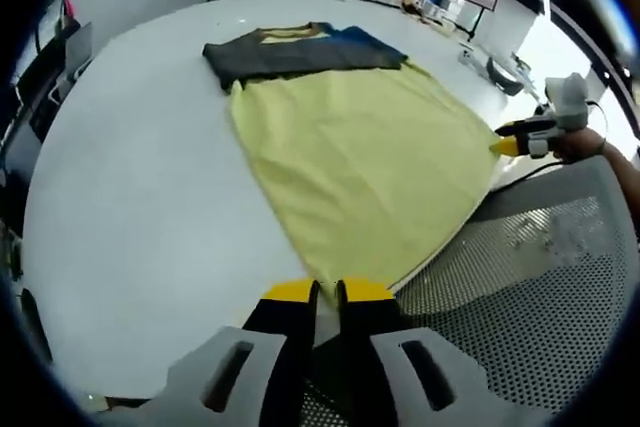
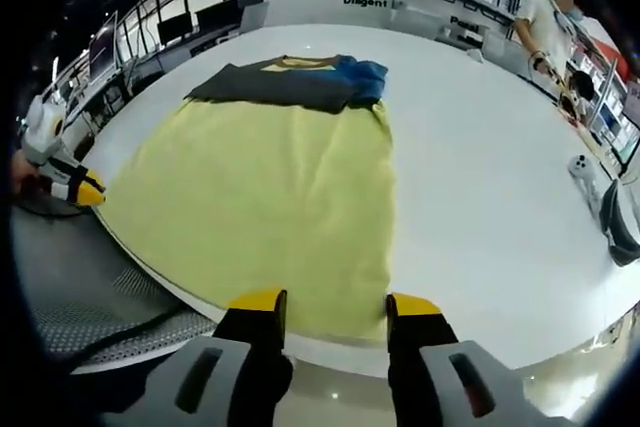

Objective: Fold the garment on the visible template until the final outline fits inside the template.

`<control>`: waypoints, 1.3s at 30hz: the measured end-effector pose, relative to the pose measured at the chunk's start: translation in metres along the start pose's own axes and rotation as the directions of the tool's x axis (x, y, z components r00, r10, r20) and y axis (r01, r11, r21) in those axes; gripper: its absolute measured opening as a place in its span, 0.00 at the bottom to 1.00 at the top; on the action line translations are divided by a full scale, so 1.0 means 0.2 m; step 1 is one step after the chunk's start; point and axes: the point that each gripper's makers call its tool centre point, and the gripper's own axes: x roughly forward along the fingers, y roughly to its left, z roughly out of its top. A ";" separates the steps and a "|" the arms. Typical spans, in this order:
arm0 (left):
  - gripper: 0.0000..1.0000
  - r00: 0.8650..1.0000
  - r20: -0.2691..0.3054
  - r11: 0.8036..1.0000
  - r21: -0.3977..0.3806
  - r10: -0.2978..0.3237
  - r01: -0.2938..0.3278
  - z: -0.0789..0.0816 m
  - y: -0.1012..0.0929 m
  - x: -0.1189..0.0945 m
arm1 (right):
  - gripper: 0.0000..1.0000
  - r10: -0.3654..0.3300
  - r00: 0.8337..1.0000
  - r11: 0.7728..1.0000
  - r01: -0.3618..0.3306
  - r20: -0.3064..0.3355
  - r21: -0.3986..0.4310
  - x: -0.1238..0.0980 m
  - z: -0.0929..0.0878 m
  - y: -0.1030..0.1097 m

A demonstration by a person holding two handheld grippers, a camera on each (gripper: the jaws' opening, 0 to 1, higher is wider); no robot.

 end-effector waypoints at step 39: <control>0.00 0.954 0.297 0.973 -0.229 0.044 0.027 0.30 0.16 -0.17 | 0.00 -0.158 0.962 0.987 0.162 0.221 0.001 -0.11 0.36 -0.05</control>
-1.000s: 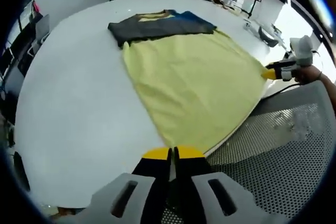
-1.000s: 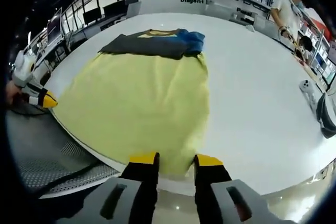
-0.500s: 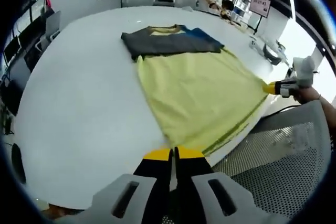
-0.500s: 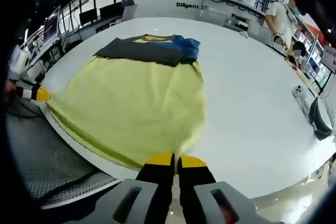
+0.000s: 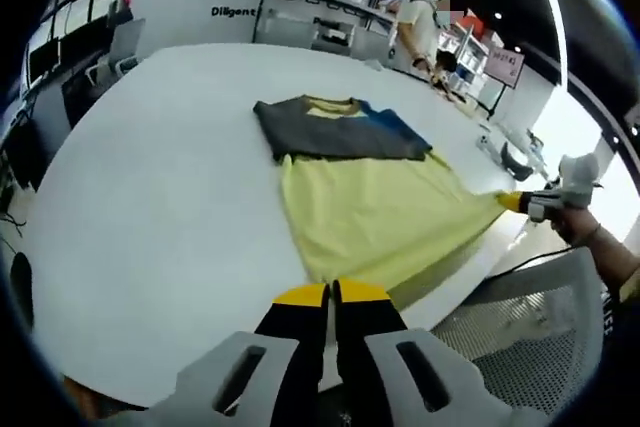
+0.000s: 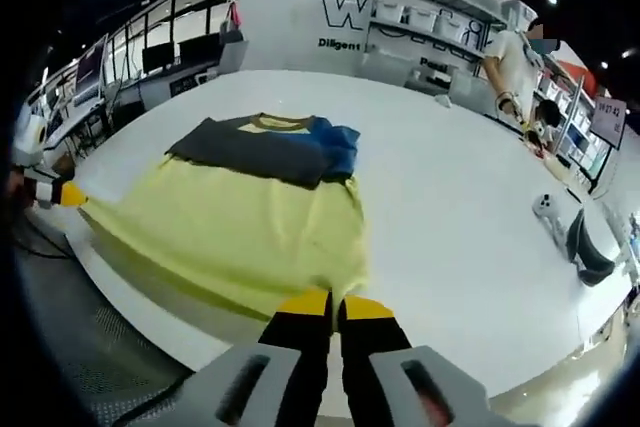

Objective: Fold the garment on the visible template until the final outline fits inside the template.

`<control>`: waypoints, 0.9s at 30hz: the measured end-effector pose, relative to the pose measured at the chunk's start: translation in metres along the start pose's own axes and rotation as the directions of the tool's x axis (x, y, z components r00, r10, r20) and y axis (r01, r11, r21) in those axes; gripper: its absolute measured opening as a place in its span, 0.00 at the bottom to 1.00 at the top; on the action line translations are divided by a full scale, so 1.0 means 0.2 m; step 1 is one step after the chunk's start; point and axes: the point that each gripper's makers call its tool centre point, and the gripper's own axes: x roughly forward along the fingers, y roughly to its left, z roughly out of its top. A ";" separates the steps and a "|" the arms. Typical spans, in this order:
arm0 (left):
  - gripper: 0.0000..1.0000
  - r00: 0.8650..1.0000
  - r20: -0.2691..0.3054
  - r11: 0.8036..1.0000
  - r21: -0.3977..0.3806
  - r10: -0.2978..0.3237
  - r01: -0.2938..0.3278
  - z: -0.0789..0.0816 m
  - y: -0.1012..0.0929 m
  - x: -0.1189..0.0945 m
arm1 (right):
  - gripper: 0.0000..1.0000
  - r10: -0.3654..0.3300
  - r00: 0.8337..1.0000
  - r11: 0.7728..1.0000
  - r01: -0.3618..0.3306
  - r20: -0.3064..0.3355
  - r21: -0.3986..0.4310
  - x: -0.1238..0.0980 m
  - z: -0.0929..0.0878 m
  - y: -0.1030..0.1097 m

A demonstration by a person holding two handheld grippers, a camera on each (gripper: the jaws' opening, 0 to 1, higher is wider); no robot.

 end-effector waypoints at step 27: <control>0.00 0.970 0.223 0.995 -0.013 0.097 -0.096 0.46 0.18 0.02 | 0.00 0.084 0.989 0.996 -0.084 0.122 -0.005 0.20 0.32 -0.05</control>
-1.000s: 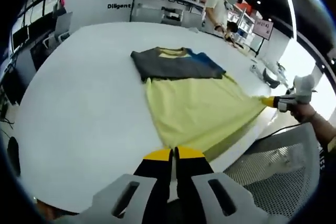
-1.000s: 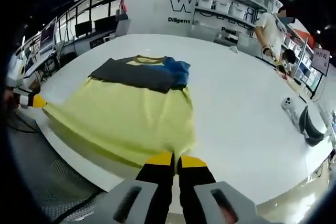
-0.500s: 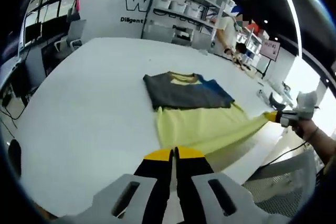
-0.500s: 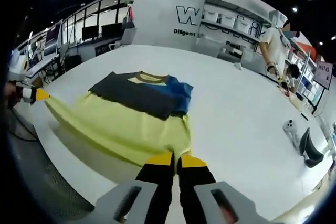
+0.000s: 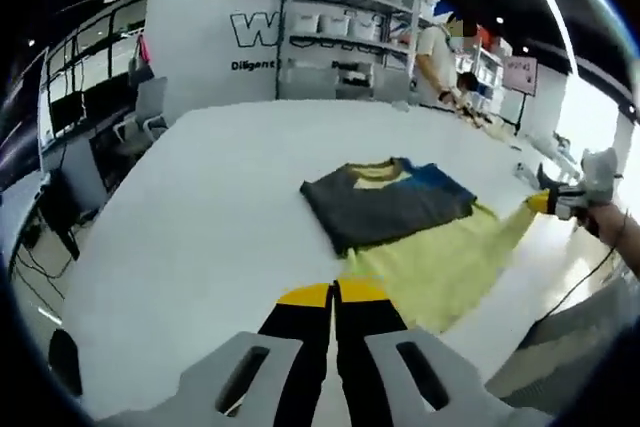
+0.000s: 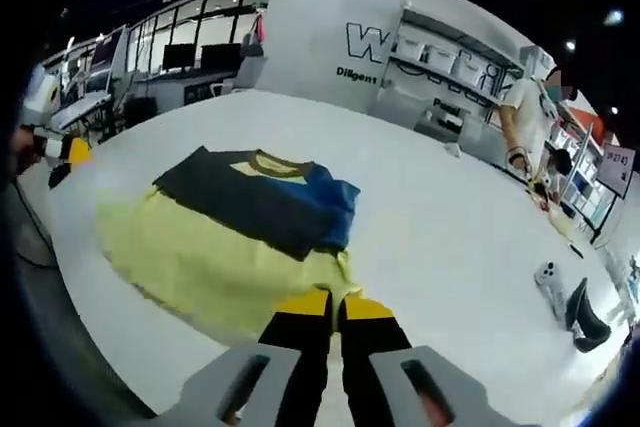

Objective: Fold the garment on the visible template until the final outline fits inside the template.

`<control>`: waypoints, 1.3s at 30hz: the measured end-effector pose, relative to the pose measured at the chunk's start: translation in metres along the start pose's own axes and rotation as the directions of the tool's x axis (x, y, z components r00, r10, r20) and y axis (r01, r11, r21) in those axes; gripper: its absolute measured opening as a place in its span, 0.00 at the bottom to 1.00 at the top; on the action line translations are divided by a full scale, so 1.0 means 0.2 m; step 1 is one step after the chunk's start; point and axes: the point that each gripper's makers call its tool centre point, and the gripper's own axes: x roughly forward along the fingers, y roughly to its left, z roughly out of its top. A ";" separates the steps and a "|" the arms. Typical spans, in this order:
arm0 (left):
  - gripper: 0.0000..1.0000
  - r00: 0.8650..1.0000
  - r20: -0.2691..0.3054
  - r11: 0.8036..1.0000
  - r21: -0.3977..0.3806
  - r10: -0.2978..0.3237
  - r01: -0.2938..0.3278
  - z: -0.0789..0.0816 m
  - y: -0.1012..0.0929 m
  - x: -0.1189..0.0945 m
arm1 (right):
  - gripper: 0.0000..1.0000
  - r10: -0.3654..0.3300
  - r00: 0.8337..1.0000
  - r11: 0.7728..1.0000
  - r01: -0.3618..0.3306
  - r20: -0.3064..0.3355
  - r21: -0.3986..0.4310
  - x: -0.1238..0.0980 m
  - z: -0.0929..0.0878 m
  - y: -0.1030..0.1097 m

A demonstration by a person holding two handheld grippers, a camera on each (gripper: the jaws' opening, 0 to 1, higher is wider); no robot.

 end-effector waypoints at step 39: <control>0.00 0.903 -0.270 0.935 -0.221 -0.333 0.278 -0.53 -0.38 0.23 | 0.00 0.018 0.999 1.000 -0.018 -0.034 -0.010 0.04 -0.02 0.03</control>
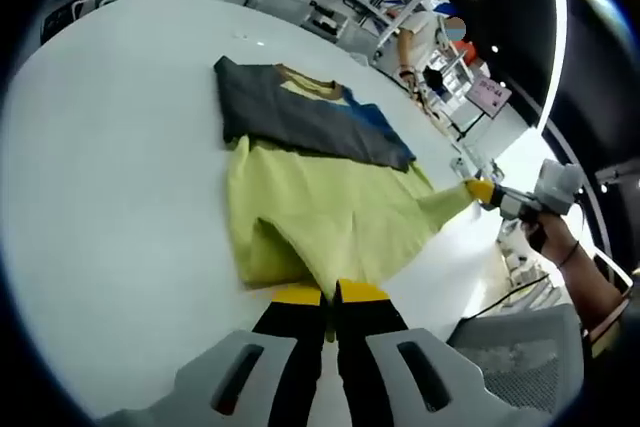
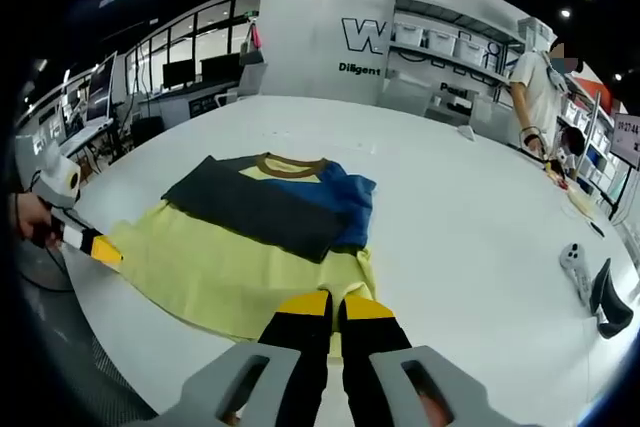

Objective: Fold the garment on the visible template until the final outline fits inside the template.

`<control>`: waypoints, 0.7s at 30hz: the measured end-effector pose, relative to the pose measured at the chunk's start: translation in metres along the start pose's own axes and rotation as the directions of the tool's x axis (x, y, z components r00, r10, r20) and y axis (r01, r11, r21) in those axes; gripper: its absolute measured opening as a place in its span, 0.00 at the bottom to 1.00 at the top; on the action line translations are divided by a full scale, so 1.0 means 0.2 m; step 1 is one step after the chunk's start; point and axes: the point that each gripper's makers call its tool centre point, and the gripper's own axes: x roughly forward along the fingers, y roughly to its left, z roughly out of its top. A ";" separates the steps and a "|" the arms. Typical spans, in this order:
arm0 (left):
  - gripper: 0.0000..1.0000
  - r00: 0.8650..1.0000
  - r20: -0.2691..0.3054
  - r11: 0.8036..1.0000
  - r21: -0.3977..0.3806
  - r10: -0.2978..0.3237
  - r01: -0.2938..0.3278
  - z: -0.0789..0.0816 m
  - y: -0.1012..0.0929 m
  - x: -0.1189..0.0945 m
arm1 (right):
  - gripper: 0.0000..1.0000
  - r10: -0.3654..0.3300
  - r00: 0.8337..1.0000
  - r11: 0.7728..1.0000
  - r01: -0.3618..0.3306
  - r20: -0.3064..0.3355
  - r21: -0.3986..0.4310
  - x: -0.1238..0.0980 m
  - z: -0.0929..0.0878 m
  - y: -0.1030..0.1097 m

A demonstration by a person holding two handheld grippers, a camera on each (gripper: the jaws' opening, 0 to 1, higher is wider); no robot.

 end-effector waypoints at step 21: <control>0.00 0.965 0.261 0.999 -0.029 0.022 -0.015 0.37 0.03 -0.22 | 0.00 -0.031 0.998 0.998 0.028 0.052 0.061 0.00 0.07 -0.04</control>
